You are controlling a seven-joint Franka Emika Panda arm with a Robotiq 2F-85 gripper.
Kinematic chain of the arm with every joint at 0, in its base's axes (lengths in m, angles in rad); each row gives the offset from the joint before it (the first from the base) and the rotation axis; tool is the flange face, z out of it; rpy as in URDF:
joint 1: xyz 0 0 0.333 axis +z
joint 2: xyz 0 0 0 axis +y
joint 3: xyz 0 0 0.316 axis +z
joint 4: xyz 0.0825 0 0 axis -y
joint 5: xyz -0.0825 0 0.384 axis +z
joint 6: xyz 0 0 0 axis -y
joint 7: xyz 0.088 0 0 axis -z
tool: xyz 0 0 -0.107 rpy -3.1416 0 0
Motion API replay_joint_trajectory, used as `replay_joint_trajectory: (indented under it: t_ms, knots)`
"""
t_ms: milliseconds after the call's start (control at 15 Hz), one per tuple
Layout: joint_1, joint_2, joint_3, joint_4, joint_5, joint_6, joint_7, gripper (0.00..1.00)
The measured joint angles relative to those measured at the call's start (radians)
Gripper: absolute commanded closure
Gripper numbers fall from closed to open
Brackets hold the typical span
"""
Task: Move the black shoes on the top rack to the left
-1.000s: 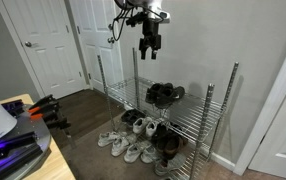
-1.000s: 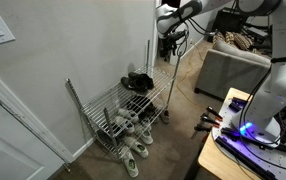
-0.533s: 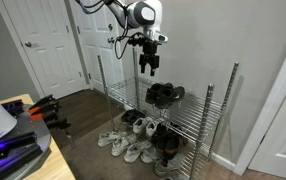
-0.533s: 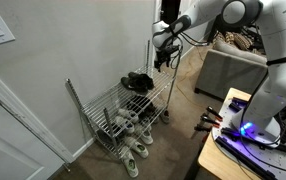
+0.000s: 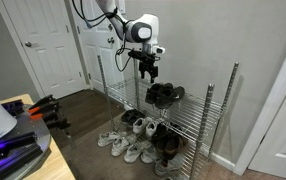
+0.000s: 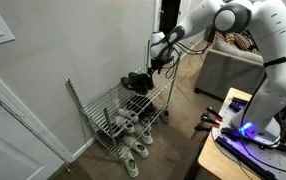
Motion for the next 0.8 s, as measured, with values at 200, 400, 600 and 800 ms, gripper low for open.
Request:
replay_joint_trajectory:
  t_ms: [200, 400, 600, 800]
  knots:
    - [0.002, 0.008, 0.001, 0.001, 0.0, -0.001, -0.019, 0.0]
    - [0.002, 0.008, 0.001, 0.002, 0.0, -0.001, -0.019, 0.0]
    - [0.002, 0.008, 0.001, 0.002, 0.0, -0.001, -0.019, 0.0]
    - [0.003, 0.01, 0.0, 0.003, 0.0, 0.0, -0.019, 0.0]
